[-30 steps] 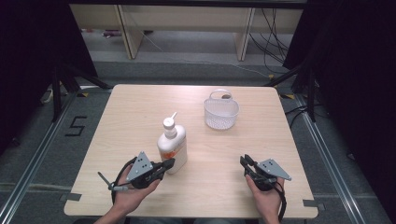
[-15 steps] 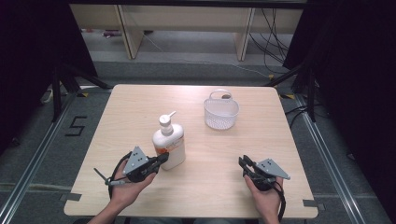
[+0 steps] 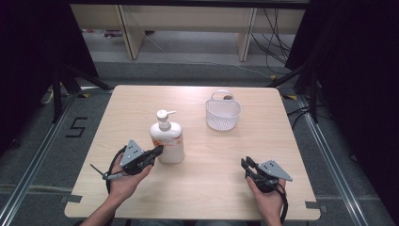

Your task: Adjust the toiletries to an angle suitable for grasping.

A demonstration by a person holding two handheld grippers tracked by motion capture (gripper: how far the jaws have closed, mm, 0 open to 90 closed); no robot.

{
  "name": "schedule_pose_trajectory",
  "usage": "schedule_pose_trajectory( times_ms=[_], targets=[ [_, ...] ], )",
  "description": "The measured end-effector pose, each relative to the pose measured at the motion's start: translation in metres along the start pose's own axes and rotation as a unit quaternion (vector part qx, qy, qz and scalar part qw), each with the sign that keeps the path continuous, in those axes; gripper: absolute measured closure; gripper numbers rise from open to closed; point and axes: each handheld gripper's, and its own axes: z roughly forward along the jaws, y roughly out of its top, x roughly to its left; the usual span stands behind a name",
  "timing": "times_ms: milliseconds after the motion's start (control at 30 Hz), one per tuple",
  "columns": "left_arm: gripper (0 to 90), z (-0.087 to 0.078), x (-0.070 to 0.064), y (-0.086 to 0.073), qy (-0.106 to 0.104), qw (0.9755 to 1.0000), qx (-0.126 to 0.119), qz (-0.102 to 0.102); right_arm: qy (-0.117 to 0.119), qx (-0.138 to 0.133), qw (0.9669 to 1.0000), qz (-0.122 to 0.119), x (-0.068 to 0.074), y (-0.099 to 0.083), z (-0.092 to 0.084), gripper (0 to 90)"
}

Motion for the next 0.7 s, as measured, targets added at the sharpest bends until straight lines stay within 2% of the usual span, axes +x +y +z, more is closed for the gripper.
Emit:
schedule_pose_trajectory(
  times_ms=[33, 133, 200, 233, 267, 367, 400, 433, 500, 533, 633, 667, 700],
  targets=[
    [89.3, 0.0, 0.001, 0.0, 0.001, 1.0, 0.0, -0.001, -0.005, 0.002, 1.0, 0.007, 0.001, 0.0, 0.0, 74.1],
    [89.3, 0.002, 0.001, -0.001, -0.003, 1.0, -0.006, -0.003, -0.005, 0.001, 1.0, 0.002, 0.0, 0.0, 0.0, 74.1],
    [89.3, 0.002, 0.001, -0.001, 0.004, 1.0, -0.001, -0.001, -0.003, 0.008, 0.9999, 0.013, 0.002, 0.0, -0.001, 74.1],
    [89.3, 0.002, 0.001, -0.001, 0.006, 1.0, -0.001, 0.0, -0.009, 0.006, 0.9999, -0.002, 0.0, 0.001, -0.002, 74.1],
    [89.3, 0.002, 0.002, -0.002, 0.007, 1.0, 0.0, 0.0, -0.013, 0.011, 0.9998, 0.007, 0.002, 0.001, -0.003, 74.1],
    [89.3, 0.003, 0.002, -0.002, 0.008, 1.0, 0.0, 0.0, -0.009, -0.004, 0.9998, 0.015, 0.001, 0.0, -0.002, 74.0],
    [89.3, 0.003, 0.002, -0.002, 0.008, 1.0, 0.0, 0.0, -0.01, -0.006, 0.9999, -0.003, -0.001, 0.001, -0.002, 73.9],
    [89.2, 0.002, 0.001, -0.003, 0.006, 1.0, -0.004, 0.003, -0.012, 0.001, 0.9999, -0.001, 0.0, 0.001, -0.003, 73.5],
    [87.5, 0.0, 0.0, -0.003, 0.006, 1.0, -0.005, 0.003, -0.012, -0.006, 0.9999, 0.0, 0.0, 0.001, -0.002, 72.9],
    [87.5, -0.001, 0.0, -0.005, 0.005, 0.9999, -0.01, 0.003, -0.011, -0.008, 0.9998, 0.015, 0.002, 0.001, -0.002, 72.1],
    [80.3, -0.01, 0.003, -0.012, 0.006, 0.9997, -0.022, 0.008, -0.002, -0.007, 1.0, 0.004, 0.005, 0.004, -0.004, 67.5],
    [78.3, -0.017, 0.009, -0.02, 0.012, 0.9996, -0.024, 0.007, -0.003, -0.014, 0.9998, -0.01, 0.008, 0.008, -0.006, 64.0],
    [76.0, -0.019, 0.014, -0.025, 0.015, 0.9994, -0.03, 0.004, 0.01, -0.017, 0.9998, -0.003, 0.012, 0.009, -0.005, 61.6]
  ],
)
